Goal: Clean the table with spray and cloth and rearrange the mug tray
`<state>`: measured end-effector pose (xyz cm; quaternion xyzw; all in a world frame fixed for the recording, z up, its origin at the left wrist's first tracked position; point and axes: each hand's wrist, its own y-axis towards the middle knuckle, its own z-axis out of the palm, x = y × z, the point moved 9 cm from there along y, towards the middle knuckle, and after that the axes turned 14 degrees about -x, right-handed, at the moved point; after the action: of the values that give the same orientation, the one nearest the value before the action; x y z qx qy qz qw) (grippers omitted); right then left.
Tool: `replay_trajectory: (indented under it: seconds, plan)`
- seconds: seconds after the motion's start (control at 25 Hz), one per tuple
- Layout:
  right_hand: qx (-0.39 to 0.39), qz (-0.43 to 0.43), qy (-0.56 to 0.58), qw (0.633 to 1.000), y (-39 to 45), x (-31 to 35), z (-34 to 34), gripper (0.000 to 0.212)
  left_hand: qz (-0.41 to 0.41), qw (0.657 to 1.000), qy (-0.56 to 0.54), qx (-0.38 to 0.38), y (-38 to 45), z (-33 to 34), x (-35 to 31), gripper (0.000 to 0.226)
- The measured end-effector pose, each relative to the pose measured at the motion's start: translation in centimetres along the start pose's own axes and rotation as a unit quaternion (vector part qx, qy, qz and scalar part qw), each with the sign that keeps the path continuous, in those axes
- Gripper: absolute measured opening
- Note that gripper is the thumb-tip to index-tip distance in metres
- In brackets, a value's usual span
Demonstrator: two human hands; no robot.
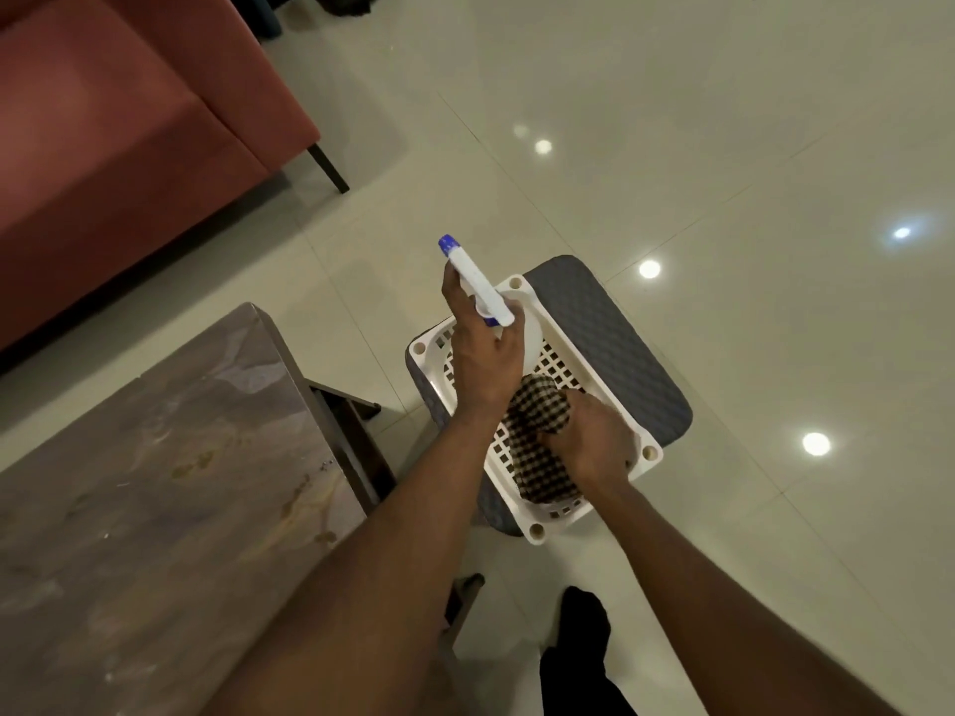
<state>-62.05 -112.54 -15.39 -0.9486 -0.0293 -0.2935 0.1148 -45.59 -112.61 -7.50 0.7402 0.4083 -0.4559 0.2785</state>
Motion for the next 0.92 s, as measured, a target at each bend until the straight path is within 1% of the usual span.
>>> replay_trajectory:
  seconds: [0.04,0.08,0.12,0.2,0.28,0.32,0.36,0.4,0.44,0.48,0.52,0.56,0.6,0.64,0.68,0.76,0.8,0.84,0.92]
  plan:
    - [0.006,0.019,0.051,0.998,-0.2,0.6,-0.7,0.03,0.013,1.0,-0.007,0.0,0.3,-0.6,-0.7,0.072]
    - [0.004,0.035,0.107,0.994,-0.4,1.4,-1.5,0.026,0.025,1.0,-0.013,-0.005,0.8,-1.5,-1.4,0.07]
    - [-0.002,0.051,0.159,0.986,-0.4,2.0,-2.3,0.027,0.037,0.999,-0.021,-0.01,1.2,-2.5,-2.4,0.069]
    - [0.004,0.082,0.241,0.967,-1.0,3.4,-3.4,0.032,0.072,0.996,-0.042,-0.014,2.0,-5.1,-4.7,0.068]
    - [0.038,0.104,0.286,0.952,-2.6,6.1,-3.6,0.041,0.137,0.989,-0.056,-0.021,2.8,-10.2,-6.6,0.066]
    - [0.059,0.114,0.315,0.94,-3.6,7.5,-3.5,0.045,0.158,0.986,-0.051,-0.022,3.1,-13.0,-7.1,0.066]
    - [0.08,0.127,0.368,0.918,-4.7,9.0,-3.5,0.047,0.165,0.985,-0.04,-0.022,3.3,-15.6,-6.9,0.067]
    - [0.102,0.138,0.424,0.889,-6.3,11.0,-2.9,0.049,0.163,0.986,-0.031,-0.025,3.6,-19.1,-6.1,0.066]
    - [0.119,0.151,0.469,0.862,-7.7,12.4,-2.3,0.052,0.143,0.989,-0.016,-0.023,3.8,-22.1,-4.8,0.065]
    - [0.127,0.162,0.5,0.841,-8.8,13.3,-1.9,0.055,0.108,0.994,0.001,-0.008,3.9,-24.4,-3.2,0.062]
    - [0.124,0.166,0.517,0.83,-10.1,14.2,-1.2,0.059,0.058,0.998,0.024,0.021,4.0,-27.0,-1.0,0.058]
    - [0.115,0.165,0.521,0.83,-11.4,15.3,0.0,0.061,0.008,0.997,0.049,0.059,4.1,-29.7,1.6,0.051]
    - [0.102,0.157,0.511,0.839,-12.8,16.5,1.5,0.06,-0.032,0.992,0.078,0.098,3.9,-32.5,4.3,0.042]
    - [0.083,0.14,0.483,0.86,-14.4,17.9,2.9,0.054,-0.068,0.984,0.101,0.128,3.5,-35.5,7.0,0.034]
    - [0.047,0.111,0.433,0.893,-15.9,19.5,4.0,0.048,-0.097,0.977,0.117,0.149,3.0,-38.3,9.4,0.028]
    - [-0.06,0.028,0.282,0.957,-18.2,22.6,5.3,0.039,-0.137,0.964,0.132,0.188,2.0,-42.2,13.2,0.022]
    - [-0.104,-0.016,0.197,0.975,-19.0,24.3,6.2,0.035,-0.15,0.958,0.136,0.202,1.7,-43.5,14.6,0.019]
    - [-0.128,-0.057,0.138,0.98,-19.8,26.4,7.7,0.031,-0.161,0.955,0.138,0.207,1.9,-45.4,16.3,0.016]
    - [-0.141,-0.114,0.085,0.98,-20.1,29.5,10.7,0.024,-0.173,0.955,0.135,0.202,2.7,-48.0,18.8,0.012]
